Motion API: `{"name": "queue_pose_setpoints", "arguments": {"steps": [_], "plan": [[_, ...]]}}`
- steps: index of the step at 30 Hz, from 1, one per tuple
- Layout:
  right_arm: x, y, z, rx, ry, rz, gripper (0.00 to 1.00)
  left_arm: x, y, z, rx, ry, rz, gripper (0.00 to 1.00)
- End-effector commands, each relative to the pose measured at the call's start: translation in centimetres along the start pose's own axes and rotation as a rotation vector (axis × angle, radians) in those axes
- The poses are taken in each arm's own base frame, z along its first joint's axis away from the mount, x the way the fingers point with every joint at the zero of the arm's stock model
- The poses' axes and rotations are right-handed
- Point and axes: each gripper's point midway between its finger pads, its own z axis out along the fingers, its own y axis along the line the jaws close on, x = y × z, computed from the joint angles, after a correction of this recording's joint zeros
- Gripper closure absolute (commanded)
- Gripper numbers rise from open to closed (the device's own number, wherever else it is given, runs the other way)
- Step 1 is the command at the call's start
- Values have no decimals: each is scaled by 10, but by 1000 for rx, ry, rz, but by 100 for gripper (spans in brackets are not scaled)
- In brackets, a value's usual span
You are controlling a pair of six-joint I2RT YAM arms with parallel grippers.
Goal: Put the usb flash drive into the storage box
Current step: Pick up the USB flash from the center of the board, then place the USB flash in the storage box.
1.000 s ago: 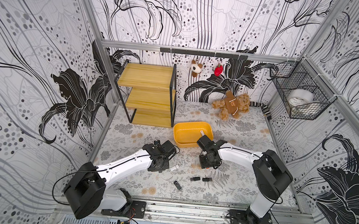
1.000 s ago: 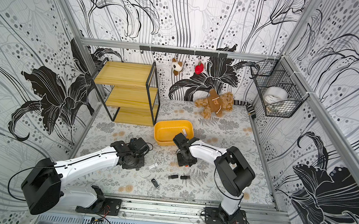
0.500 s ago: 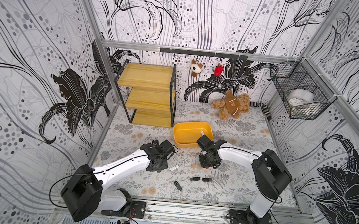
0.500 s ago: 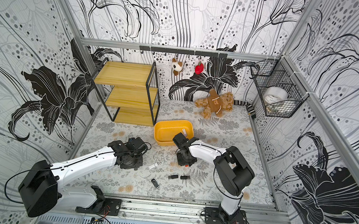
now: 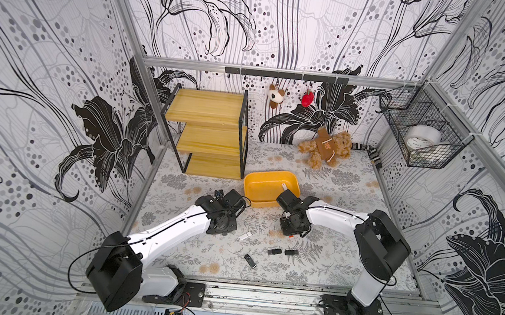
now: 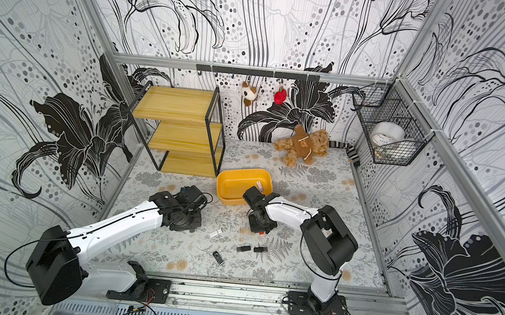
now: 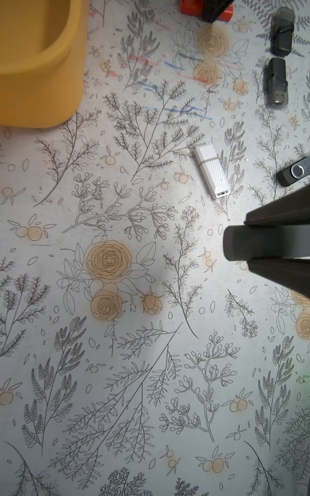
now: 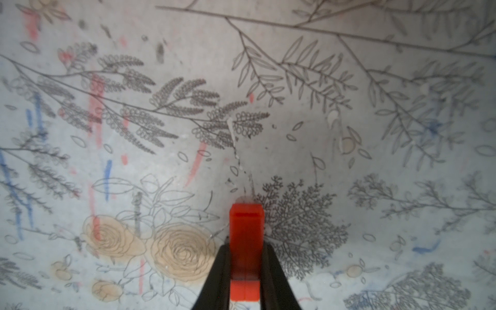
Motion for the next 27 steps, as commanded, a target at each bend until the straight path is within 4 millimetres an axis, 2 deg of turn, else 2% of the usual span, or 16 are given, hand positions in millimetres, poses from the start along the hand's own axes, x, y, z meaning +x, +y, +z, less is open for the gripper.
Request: {"name": "queue_pose_setpoints", "arguments": {"steps": [1, 2, 4, 8, 11, 14, 18, 22, 27], "plan": [[-24, 0, -83, -15, -123, 49, 100, -48, -31, -23, 53, -81, 28, 100], [-54, -1, -132, -1, -215, 44, 100, -76, -45, -34, 75, -102, 32, 100], [-72, 0, -152, -2, -246, 37, 100, -93, -53, -38, 85, -105, 36, 100], [-107, 5, -176, -10, -287, 20, 100, -115, -69, -40, 102, -110, 49, 100], [-134, 5, -183, -21, -316, 19, 100, -128, -79, -36, 112, -106, 56, 100], [-158, 3, -177, -37, -323, 23, 100, -137, -88, -31, 117, -104, 66, 100], [-183, -4, -153, -58, -312, 41, 100, -148, -98, -25, 128, -109, 68, 100], [-196, -13, -119, -57, -278, 50, 100, -156, -104, -19, 130, -110, 71, 100], [-203, -20, -75, -49, -226, 41, 100, -160, -111, -9, 127, -99, 81, 100]]}}
